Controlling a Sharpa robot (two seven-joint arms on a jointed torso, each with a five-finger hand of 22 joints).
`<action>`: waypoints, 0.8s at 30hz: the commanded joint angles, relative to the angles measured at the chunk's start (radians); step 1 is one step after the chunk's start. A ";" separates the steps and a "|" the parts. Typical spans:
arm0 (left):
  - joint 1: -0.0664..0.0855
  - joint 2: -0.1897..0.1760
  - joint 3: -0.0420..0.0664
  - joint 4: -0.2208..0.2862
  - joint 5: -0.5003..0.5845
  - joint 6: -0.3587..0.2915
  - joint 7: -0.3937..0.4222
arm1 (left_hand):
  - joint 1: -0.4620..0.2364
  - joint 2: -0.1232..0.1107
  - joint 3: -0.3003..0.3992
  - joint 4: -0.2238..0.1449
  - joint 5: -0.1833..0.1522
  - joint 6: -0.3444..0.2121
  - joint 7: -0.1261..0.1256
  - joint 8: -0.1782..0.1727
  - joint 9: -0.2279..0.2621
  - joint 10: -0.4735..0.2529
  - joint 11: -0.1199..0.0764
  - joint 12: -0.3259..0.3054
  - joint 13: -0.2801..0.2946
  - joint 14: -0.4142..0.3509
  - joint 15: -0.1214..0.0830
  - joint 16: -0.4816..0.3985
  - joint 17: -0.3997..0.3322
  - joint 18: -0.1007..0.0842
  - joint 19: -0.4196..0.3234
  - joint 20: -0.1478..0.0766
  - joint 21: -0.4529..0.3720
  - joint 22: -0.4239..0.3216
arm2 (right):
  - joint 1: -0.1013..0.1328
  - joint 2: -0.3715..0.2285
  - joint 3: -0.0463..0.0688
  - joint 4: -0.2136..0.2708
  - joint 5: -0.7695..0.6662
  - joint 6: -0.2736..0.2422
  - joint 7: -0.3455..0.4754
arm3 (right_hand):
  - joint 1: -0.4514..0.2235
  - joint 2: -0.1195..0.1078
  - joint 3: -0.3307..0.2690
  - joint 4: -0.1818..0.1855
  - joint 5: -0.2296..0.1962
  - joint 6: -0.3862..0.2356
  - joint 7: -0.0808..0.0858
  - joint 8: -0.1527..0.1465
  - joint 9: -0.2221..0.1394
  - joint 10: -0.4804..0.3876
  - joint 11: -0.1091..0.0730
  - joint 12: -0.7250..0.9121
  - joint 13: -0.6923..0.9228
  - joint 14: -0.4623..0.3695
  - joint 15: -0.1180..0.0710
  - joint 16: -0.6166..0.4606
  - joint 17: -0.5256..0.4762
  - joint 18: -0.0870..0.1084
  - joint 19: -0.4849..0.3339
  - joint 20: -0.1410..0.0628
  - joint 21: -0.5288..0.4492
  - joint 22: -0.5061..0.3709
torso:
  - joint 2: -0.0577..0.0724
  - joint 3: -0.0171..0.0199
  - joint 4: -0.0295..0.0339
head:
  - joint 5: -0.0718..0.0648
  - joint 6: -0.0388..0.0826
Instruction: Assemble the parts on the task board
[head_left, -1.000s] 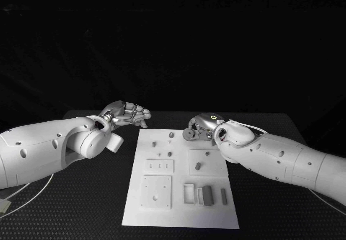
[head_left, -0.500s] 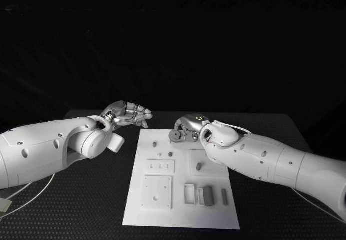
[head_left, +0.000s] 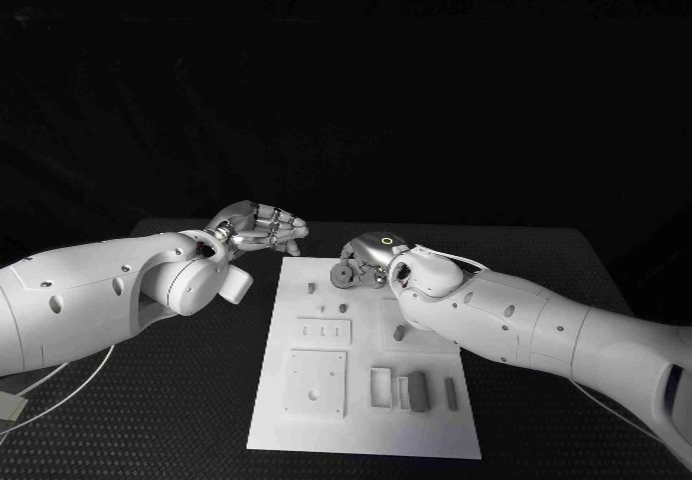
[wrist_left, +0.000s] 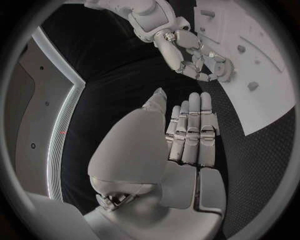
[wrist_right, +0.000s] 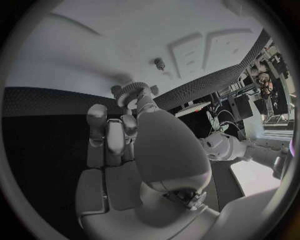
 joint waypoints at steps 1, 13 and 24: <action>0.001 0.002 0.001 0.001 -0.003 0.011 0.009 | -0.007 -0.004 -0.006 -0.001 0.002 -0.004 0.004 -0.004 -0.001 0.002 0.003 -0.005 0.002 0.008 -0.002 -0.006 0.001 0.010 0.003 -0.007 -0.005 -0.001 | 0.000 0.006 0.000 -0.005 -0.024 0.016 -0.003 | 0.052 0.056 0.005 0.001 -0.003 0.032 0.028 -0.003 0.002 0.004 -0.001 -0.002 -0.044 0.001 -0.002 0.003 0.000 0.101 0.002 -0.008 0.004 0.006 | 0.000 0.0006 -0.0006 | 0.002 -0.001; 0.001 0.005 0.001 0.005 -0.003 0.011 0.008 | -0.008 -0.004 -0.006 -0.001 0.002 -0.004 0.004 -0.004 -0.001 0.002 0.003 -0.005 0.002 0.008 -0.002 -0.007 0.002 0.010 0.003 -0.007 -0.005 -0.001 | -0.005 0.033 -0.005 -0.043 -0.025 0.011 -0.019 | 0.051 0.056 0.008 0.001 -0.003 0.031 0.028 -0.004 0.001 0.004 -0.001 -0.003 -0.045 0.002 -0.002 0.004 0.000 0.101 0.003 -0.008 0.004 0.006 | 0.000 0.0024 -0.0020 | 0.002 0.001; 0.001 0.010 0.001 0.000 -0.003 0.013 0.007 | -0.008 -0.004 -0.006 -0.001 0.002 -0.004 0.004 -0.004 -0.001 0.002 0.003 -0.006 0.002 0.009 -0.002 -0.008 0.002 0.010 0.003 -0.007 -0.006 -0.001 | -0.017 0.050 -0.022 -0.072 -0.025 0.020 -0.022 | 0.050 0.056 0.011 0.001 -0.003 0.030 0.029 -0.005 0.001 0.004 0.000 -0.003 -0.045 0.002 -0.002 0.004 0.000 0.101 0.003 -0.009 0.004 0.006 | 0.001 0.0010 0.0006 | 0.004 -0.006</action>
